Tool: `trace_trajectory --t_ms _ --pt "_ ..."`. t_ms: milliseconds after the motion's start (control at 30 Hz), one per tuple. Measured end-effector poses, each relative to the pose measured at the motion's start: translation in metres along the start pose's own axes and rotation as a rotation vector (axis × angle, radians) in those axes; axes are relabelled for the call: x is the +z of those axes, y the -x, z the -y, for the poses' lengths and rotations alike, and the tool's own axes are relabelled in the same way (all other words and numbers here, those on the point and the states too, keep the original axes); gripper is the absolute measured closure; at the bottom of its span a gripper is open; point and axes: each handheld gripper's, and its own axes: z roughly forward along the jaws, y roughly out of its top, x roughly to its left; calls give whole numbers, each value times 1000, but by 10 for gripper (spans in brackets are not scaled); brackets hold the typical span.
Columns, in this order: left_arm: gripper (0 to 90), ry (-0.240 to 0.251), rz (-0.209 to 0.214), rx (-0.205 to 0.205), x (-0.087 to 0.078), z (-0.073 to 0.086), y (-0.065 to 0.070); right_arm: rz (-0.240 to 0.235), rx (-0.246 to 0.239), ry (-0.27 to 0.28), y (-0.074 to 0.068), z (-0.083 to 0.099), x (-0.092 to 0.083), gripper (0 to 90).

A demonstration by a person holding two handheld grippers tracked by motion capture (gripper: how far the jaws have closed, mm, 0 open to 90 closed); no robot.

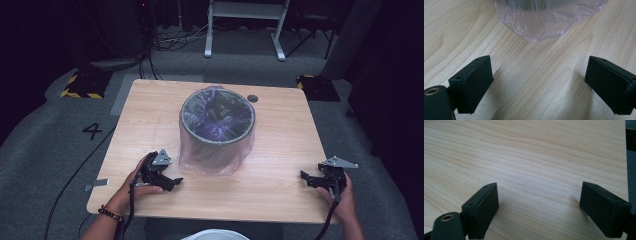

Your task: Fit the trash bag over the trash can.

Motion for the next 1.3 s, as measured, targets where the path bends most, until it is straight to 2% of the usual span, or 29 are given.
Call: trace_trajectory --t_ms 333,1300 --pt "75 1 3 4 0 0 -1 15 11 1 -1 1 -1 156" --pt "74 0 12 9 0 0 -2 17 12 0 -1 1 -1 155"
